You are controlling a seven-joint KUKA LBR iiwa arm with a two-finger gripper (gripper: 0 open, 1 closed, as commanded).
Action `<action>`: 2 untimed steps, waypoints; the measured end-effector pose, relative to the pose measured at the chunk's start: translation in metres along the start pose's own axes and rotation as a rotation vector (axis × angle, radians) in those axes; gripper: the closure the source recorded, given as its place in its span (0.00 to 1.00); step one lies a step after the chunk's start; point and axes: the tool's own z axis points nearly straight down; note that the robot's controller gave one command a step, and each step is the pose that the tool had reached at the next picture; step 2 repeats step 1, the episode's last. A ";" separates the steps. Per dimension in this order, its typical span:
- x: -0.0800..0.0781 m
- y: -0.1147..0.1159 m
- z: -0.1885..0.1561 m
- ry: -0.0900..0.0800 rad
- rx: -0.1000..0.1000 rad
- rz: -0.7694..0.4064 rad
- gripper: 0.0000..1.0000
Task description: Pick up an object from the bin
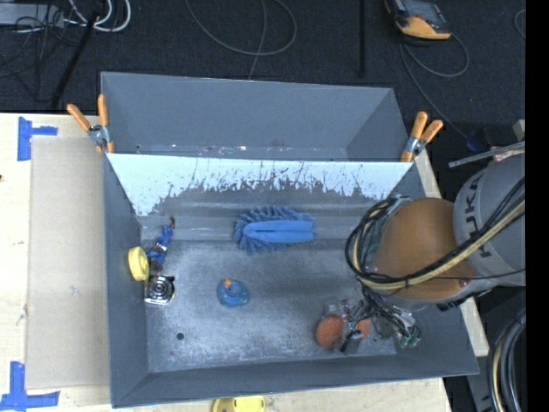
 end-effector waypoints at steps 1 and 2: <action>0.001 0.000 -0.004 0.002 -0.001 -0.001 1.00; 0.001 0.000 -0.004 0.002 -0.001 -0.001 1.00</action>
Offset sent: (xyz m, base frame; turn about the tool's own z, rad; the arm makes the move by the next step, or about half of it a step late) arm 0.0001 0.0001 0.0673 0.0000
